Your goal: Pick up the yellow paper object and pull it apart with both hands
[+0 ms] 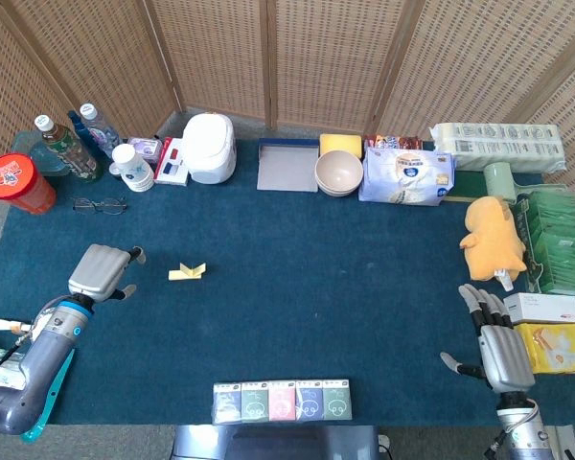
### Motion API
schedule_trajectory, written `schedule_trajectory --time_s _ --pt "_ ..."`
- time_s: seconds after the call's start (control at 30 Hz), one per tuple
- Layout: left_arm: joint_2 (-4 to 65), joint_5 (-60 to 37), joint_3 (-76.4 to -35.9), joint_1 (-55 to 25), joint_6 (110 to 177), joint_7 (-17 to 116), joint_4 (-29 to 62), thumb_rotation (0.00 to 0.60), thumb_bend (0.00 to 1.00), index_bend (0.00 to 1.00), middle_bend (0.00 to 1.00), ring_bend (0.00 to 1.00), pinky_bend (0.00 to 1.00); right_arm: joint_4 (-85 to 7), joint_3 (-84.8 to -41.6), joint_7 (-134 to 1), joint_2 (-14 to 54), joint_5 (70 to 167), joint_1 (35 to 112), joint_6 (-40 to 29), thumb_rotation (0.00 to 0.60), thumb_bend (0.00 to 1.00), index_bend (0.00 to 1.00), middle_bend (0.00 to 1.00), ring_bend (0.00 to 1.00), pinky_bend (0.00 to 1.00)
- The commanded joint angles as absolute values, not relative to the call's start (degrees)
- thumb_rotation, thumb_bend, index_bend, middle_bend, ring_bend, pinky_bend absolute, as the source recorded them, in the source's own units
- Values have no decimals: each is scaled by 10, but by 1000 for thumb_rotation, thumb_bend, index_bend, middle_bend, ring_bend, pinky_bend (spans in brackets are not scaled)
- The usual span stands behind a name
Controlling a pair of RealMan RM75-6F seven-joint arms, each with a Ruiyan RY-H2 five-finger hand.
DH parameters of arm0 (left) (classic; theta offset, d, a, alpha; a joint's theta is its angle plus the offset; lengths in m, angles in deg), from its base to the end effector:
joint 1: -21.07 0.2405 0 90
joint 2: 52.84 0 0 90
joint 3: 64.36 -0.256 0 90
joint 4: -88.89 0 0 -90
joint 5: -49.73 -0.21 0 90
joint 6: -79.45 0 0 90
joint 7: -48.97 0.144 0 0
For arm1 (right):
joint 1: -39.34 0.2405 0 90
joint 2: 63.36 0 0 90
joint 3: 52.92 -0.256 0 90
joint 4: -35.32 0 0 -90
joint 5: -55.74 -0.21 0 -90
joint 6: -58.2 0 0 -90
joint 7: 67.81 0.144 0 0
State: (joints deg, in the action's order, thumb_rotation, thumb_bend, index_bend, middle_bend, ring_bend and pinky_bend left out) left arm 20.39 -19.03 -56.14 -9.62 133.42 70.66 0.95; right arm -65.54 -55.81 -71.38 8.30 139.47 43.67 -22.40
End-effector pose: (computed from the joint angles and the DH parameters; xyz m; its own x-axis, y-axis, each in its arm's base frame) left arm -0.2461 0.3197 0.0668 0.6193 0.2489 0.7447 0.7836 -0.2556 -0.5662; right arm -0.2741 -0.1739 0.0986 0.1827 -0.1060 0.9774 -0.9825 0.0183 0.1856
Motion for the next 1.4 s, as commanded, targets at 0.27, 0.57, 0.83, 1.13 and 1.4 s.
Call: schedule_trajectory --time_s 0.27,0.57,0.83,1.13,1.4 --pt "241 -160 -567 -130 1301 716 59 600 259 401 863 907 796 -658 -558 -720 85 1387 440 -221 600 148 0 40 0 0" --pt "273 -138 -572 -153 1276 720 97 600 259 414 865 907 797 -658 -560 -723 86 1381 440 -222 600 148 0 40 0 0" --pt "296 -122 -575 -171 1268 729 120 600 279 416 865 907 796 -656 -561 -722 87 1375 442 -220 600 148 0 40 0 0" --pt "313 -110 -578 -185 1260 736 135 600 279 418 865 907 796 -656 -562 -723 87 1371 442 -221 600 148 0 40 0 0" --pt "327 -105 -581 -195 1258 740 146 600 279 419 865 907 797 -657 -561 -724 86 1368 440 -222 600 148 0 40 0 0"
